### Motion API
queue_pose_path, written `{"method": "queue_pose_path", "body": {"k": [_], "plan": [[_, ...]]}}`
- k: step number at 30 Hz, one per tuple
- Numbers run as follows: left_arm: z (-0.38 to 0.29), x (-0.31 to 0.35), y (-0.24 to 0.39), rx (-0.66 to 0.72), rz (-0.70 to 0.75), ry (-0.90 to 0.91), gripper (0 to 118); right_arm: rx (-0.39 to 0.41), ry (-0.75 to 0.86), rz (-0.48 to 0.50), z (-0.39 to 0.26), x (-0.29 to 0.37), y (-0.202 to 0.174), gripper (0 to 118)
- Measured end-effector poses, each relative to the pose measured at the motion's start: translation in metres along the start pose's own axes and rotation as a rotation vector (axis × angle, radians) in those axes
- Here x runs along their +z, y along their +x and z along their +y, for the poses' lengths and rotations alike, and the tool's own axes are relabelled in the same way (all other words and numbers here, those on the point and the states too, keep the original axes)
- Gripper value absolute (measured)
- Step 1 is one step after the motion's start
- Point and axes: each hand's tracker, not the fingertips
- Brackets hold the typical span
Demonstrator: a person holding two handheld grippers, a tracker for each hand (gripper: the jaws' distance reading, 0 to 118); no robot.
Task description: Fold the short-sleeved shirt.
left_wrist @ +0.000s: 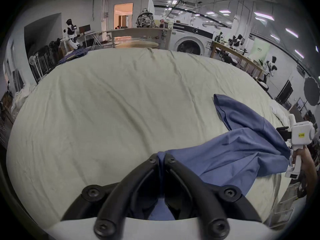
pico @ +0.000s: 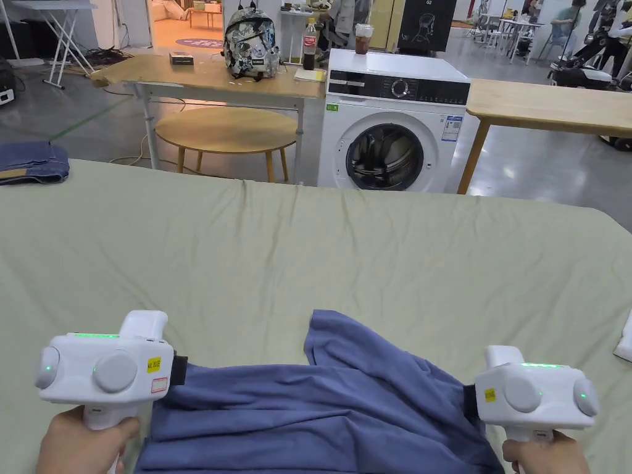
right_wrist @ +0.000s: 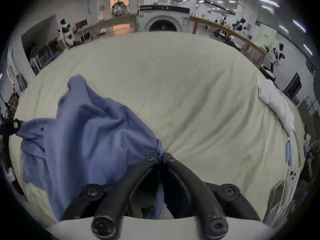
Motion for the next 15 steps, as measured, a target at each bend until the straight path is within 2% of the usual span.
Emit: {"method": "queue_pose_path", "body": {"k": [5, 7, 10, 15], "plan": [[0.022, 0.028, -0.008, 0.007, 0.007, 0.075, 0, -0.002, 0.099, 0.011, 0.003, 0.036, 0.004, 2], [0.033, 0.043, -0.015, 0.002, 0.016, 0.113, 0, 0.016, 0.196, -0.029, 0.009, 0.057, 0.003, 2], [0.045, 0.071, -0.019, 0.000, 0.039, 0.159, 0, 0.007, 0.271, -0.017, 0.026, 0.072, 0.011, 2], [0.068, 0.111, -0.035, 0.011, 0.082, 0.239, 0, 0.020, 0.390, -0.055, 0.052, 0.123, 0.016, 2]]}}
